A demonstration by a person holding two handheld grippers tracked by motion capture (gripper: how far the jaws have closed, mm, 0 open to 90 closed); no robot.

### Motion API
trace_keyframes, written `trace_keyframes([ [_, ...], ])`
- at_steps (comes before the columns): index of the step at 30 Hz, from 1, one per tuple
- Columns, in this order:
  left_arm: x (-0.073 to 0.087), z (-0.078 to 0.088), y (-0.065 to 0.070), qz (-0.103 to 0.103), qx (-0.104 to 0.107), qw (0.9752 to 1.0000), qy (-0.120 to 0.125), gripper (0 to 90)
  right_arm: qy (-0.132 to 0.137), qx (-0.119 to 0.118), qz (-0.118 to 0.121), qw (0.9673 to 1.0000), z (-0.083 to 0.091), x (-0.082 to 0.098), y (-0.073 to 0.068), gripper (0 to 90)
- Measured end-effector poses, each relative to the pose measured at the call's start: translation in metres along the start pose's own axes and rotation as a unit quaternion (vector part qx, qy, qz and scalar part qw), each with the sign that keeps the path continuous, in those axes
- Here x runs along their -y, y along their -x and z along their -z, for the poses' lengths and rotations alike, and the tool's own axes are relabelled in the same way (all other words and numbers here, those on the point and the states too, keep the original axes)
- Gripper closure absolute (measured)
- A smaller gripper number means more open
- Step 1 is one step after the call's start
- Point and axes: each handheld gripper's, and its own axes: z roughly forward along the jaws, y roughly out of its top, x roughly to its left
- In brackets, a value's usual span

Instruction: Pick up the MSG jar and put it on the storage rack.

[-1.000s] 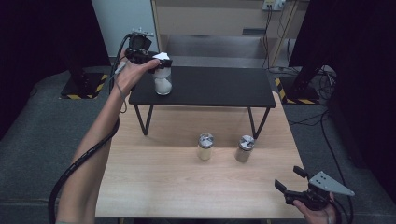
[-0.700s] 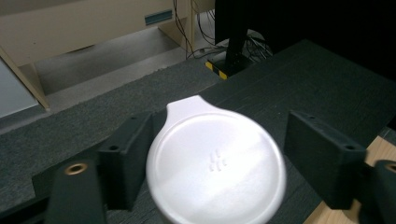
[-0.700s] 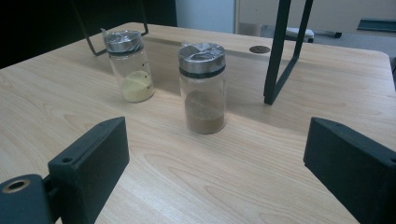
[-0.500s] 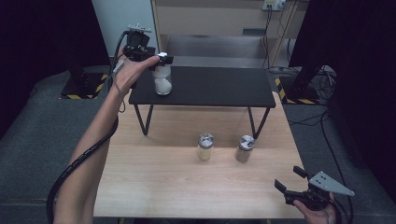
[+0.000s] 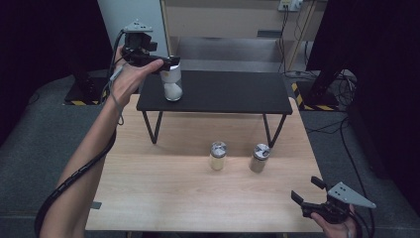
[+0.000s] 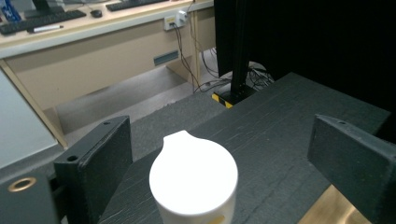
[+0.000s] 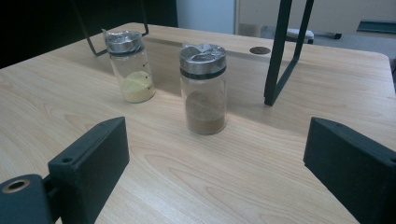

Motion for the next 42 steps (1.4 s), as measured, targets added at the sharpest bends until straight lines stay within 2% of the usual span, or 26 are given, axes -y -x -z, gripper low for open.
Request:
trace_keyframes([
  [5, 0.009, 0.013, 0.004, -0.004, 0.013, 0.9998, 0.014, 5.6, 0.0, 0.0, 0.002, 1.0, 0.0, -0.001, -0.001, 7.4],
  [9, 0.019, 0.022, 0.006, -0.017, 0.026, 0.9991, 0.027, 5.4, -0.001, 0.0, 0.002, 1.0, 0.0, -0.001, -0.001, 7.4],
  [17, 0.038, 0.04, 0.007, -0.019, 0.051, 0.9972, 0.052, 5.3, -0.002, 0.001, 0.004, 1.0, -0.001, -0.001, -0.002, 7.4],
  [22, 0.048, 0.05, 0.01, -0.04, 0.057, 0.9958, 0.06, 4.4, -0.002, 0.002, 0.004, 1.0, -0.001, -0.001, -0.002, 7.5],
  [36, 0.082, 0.062, 0.019, -0.049, 0.096, 0.9911, 0.078, 1.4, -0.003, 0.002, 0.004, 1.0, -0.001, -0.001, -0.003, 7.4],
  [42, 0.099, 0.066, 0.025, -0.057, 0.098, 0.9905, 0.078, 0.7, -0.003, 0.002, 0.005, 1.0, -0.001, -0.002, -0.003, 7.4],
])
